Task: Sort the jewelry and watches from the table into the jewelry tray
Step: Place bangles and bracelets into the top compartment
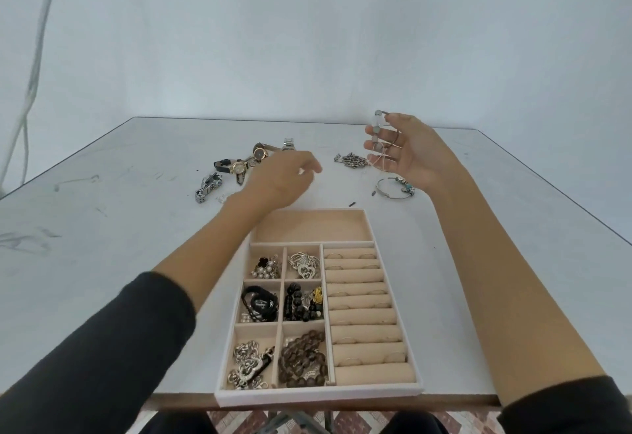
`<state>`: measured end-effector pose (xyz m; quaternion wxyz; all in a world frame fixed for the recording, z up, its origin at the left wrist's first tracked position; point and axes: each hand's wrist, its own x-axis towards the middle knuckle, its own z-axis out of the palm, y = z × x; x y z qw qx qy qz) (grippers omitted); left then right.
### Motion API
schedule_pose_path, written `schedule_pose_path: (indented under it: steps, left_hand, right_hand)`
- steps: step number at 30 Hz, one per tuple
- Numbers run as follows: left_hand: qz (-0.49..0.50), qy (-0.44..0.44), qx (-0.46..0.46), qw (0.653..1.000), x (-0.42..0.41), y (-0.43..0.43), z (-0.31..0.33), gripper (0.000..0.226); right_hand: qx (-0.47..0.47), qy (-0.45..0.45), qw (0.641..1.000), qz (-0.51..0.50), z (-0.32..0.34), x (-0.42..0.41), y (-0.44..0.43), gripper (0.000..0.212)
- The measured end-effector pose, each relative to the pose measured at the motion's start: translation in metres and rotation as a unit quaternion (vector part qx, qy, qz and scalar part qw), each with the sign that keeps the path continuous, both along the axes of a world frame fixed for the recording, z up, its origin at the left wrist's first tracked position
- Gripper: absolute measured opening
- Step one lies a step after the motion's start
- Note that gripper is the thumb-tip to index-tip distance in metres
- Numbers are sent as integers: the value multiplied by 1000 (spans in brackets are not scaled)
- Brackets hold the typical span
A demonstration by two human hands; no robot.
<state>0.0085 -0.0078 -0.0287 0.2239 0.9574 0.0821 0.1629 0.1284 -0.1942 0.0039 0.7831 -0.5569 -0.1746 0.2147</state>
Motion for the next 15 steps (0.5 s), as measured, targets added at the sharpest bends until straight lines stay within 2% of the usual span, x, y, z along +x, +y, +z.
schedule_pose_path:
  steps: [5, 12, 15]
  left_hand:
    - [38, 79, 76, 993, 54, -56, 6, 30]
    - [66, 89, 14, 994, 84, -101, -9, 33]
    - [76, 61, 21, 995, 88, -108, -10, 19]
  right_hand:
    - [13, -2, 998, -64, 2, 1, -2, 8]
    - [34, -30, 995, -89, 4, 11, -8, 10]
    - [22, -39, 994, -99, 3, 11, -7, 12]
